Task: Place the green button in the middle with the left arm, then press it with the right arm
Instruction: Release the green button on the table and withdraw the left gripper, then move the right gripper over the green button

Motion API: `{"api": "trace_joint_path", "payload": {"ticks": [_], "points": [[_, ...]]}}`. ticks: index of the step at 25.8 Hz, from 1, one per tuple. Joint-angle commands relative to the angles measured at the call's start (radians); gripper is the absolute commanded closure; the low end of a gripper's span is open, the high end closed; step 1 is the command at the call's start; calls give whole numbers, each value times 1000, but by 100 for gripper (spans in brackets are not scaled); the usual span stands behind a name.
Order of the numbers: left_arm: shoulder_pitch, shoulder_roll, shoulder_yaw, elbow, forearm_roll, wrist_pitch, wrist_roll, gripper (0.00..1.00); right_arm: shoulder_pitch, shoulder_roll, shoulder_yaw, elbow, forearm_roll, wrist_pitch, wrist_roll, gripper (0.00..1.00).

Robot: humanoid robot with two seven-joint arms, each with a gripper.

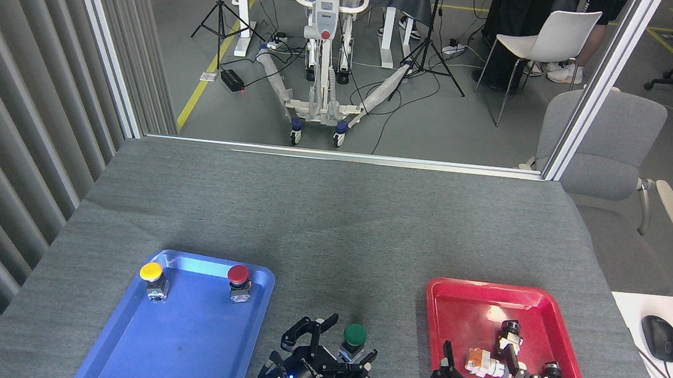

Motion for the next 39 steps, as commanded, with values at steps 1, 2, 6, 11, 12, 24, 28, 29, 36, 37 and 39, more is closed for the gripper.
{"api": "trace_joint_path", "payload": {"ticks": [1,2,6,11,12,24,28,29,36,37,39], "points": [[112,34,51,-194,-2,132,-2,0,-1,0,5,0,-1,-3,0,0],[158,56,74,-265,-8,198,-2,0,-1,2,5,0,-1,-3,0,0],[312,135,170,-463,-13,381,-10,0,1,8,10,5,-1,0,0,1],[335,178,279,-480,-1,370,-13,0,1,14,44,9,-1,0,0,22],[344,178,290,-481,-2,364,-13,0,-1,15,54,12,-1,0,2,27],[390,186,408,-481,87,226,-11,0,-140,63,269,196,20,146,2,100],[395,186,425,-478,96,224,-11,0,-153,86,306,232,49,152,3,100],[396,186,427,-478,100,224,-11,0,-159,89,312,238,49,155,3,100],[398,186,434,-478,105,224,-11,0,-209,97,357,354,48,230,3,100],[399,186,442,-476,105,224,-11,0,-209,97,357,357,49,230,3,100],[415,184,453,-478,103,224,-11,0,-209,95,357,359,49,230,3,100]]}}
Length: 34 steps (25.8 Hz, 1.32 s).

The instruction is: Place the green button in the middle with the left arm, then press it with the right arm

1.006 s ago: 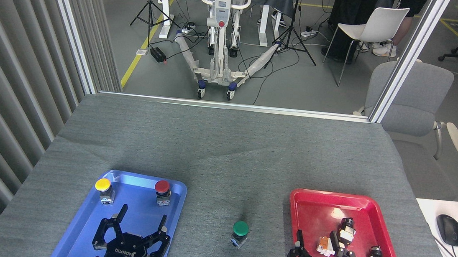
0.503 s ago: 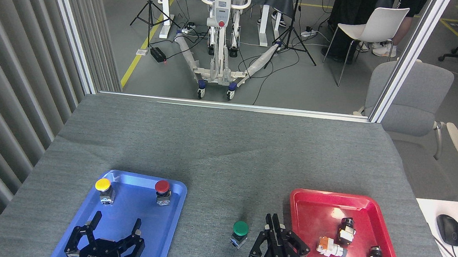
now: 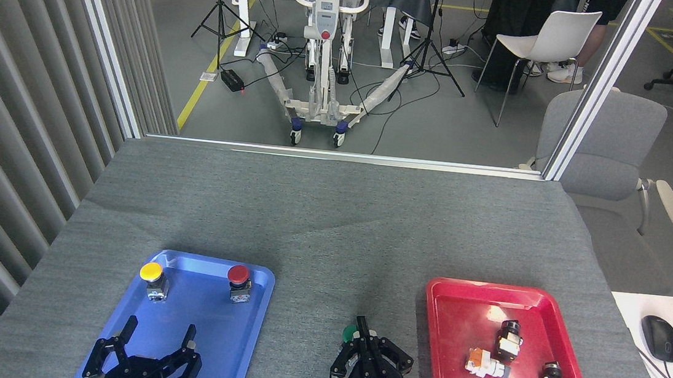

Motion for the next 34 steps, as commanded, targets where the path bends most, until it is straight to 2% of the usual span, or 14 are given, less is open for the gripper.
{"api": "trace_joint_path", "payload": {"ticks": [1,5,10,14,18,21,22,23,24,26,27,29,34], "points": [[16,-1,20,-1,0,0,0,0,-4,0,3,21,-1,4,2,100],[23,-1,27,-3,3,-1,1,0,-6,1,3,94,-1,35,1,100],[25,-1,27,-3,9,-1,3,0,-6,-5,3,94,-4,38,1,100],[26,-1,27,-3,9,-1,3,0,-6,-11,3,55,-9,38,1,100],[26,-1,27,-4,9,-1,3,0,1,-22,3,-44,-12,39,-7,100],[26,-3,27,-4,9,0,3,0,16,-39,-5,-80,-12,38,-9,100],[26,-3,27,-4,9,0,3,0,23,-46,-8,-83,-12,38,-9,97],[26,-3,29,-4,9,0,3,0,31,-52,-12,-91,-13,38,-10,87],[26,-3,29,-4,9,0,3,0,46,-65,-32,-101,-13,36,-12,70],[29,-3,29,-4,9,0,3,0,94,-80,-84,-140,-19,30,-18,25],[29,-4,29,-4,9,0,3,0,116,-83,-106,-160,-30,27,-30,13],[29,-4,29,-4,9,0,3,0,154,-98,-153,-184,-65,21,-61,1],[29,-4,30,-4,9,0,3,0,192,-146,-258,-216,-160,-80,-96,0]]}}
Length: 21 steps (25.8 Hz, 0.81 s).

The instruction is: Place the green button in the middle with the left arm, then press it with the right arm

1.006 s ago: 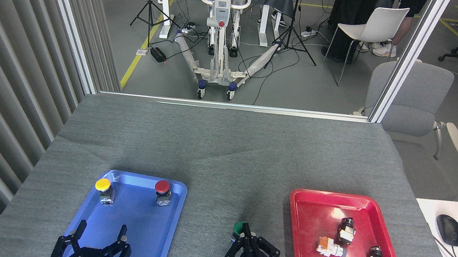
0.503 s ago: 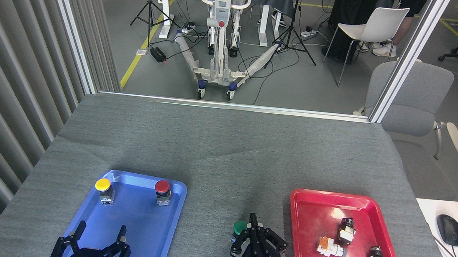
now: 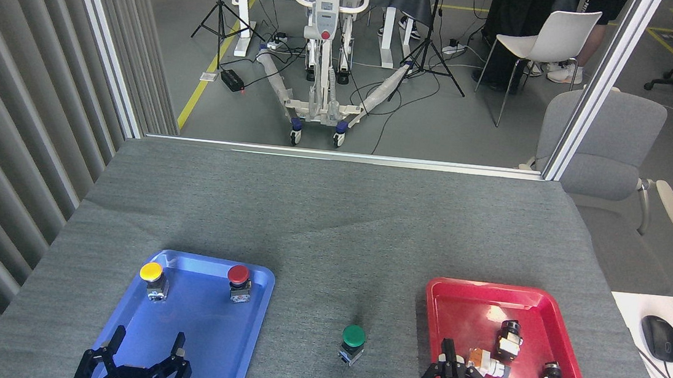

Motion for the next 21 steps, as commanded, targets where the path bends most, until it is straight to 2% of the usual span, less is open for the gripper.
{"api": "trace_joint_path", "payload": {"ticks": [1,9,17,21], "points": [[0,0,1,0,0,0,0,0,24,-26,-63,-24,-51,-47,-16,0],[2,-2,1,0,0,0,0,0,44,-32,-83,-31,-49,-46,-90,0],[2,-5,1,0,3,1,1,0,67,-40,-91,-36,-49,-56,-84,0],[2,-5,1,0,3,1,3,0,70,-38,-113,-36,-49,-53,-41,0]]}}
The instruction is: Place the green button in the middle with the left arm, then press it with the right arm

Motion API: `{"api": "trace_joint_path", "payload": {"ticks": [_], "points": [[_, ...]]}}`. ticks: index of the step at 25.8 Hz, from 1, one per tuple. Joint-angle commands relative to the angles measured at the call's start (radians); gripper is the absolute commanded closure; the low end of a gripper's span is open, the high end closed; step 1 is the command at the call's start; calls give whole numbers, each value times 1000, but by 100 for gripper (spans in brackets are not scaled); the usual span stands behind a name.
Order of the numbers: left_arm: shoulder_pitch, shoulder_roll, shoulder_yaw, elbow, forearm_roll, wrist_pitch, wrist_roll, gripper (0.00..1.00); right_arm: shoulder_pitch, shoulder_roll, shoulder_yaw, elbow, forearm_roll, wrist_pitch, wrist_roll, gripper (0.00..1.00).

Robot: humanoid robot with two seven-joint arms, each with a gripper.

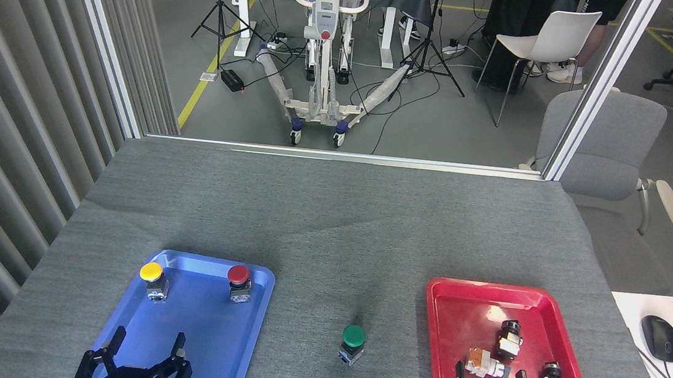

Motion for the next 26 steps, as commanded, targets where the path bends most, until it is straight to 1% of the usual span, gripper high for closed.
{"api": "trace_joint_path", "payload": {"ticks": [1,4,26], "points": [[0,0,0,0,0,0,1,0,5,0,-17,0,0,2,54,0],[0,0,0,0,0,0,1,0,6,1,-18,-2,0,1,91,0],[0,0,-2,0,0,-1,1,0,15,1,-20,-11,0,-13,91,0]]}}
